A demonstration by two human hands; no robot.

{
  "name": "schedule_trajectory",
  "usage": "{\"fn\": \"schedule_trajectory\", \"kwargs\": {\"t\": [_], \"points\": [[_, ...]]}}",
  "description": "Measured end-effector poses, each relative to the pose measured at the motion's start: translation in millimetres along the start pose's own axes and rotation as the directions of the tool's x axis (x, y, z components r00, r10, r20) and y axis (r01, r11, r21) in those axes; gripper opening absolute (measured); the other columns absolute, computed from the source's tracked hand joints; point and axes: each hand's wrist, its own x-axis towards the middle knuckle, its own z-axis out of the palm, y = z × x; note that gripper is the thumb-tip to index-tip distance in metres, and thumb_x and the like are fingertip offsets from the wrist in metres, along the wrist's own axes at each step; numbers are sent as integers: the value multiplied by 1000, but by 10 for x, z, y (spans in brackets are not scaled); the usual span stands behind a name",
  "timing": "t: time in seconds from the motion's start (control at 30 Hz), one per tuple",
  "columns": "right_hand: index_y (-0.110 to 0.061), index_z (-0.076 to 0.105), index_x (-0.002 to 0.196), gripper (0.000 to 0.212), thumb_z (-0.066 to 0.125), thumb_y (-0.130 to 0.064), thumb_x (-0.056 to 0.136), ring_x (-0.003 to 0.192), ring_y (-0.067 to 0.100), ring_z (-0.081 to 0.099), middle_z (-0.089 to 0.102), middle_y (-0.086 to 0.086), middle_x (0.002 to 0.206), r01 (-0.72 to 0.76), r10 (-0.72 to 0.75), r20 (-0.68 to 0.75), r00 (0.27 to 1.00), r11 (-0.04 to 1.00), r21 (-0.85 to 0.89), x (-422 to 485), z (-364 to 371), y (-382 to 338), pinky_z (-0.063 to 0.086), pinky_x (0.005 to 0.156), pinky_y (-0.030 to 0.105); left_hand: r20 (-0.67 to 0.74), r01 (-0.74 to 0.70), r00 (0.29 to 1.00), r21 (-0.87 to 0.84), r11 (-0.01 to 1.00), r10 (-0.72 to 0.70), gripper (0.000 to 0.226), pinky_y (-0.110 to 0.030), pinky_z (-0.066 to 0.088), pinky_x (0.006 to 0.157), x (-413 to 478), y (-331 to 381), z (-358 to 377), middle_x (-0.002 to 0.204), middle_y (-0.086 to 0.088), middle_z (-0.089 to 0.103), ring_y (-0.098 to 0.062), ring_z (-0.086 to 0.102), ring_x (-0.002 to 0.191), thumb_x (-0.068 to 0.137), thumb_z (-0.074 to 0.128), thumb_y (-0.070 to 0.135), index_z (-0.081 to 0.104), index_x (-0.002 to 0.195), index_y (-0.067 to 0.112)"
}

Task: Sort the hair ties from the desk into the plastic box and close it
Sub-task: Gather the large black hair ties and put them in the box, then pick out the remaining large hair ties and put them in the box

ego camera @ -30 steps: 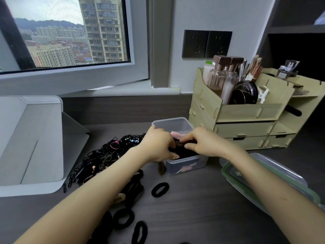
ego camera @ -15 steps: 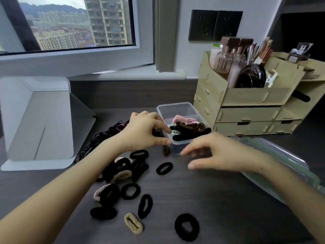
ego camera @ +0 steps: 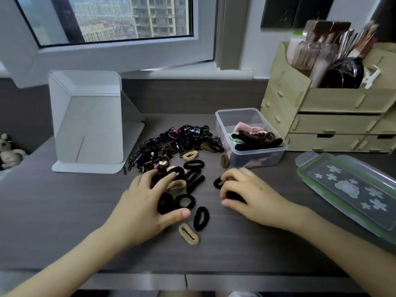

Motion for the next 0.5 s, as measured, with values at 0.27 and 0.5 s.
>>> {"fn": "schedule_trajectory", "kwargs": {"t": [0.27,0.5], "points": [[-42,14,144,61,42,-51,90,146,19,-1,3,0,159,-39,38,48,998,999,7,493,338,-48,1,117,42,0,-73,997,-110,991,74,103,-46,3,119,61,155,321,157,-1,0,-20,-6,146,64,52,75,-17,136,48],[-29,51,128,39,50,-41,90,117,22,41,50,0,132,127,-132,-49,990,987,-102,589,313,-70,34,97,38,-254,-108,962,-13,994,102,72,-32,23,104,27,83,355,131,11,52,-13,44,125,74,39,61,38,137,26]]}}
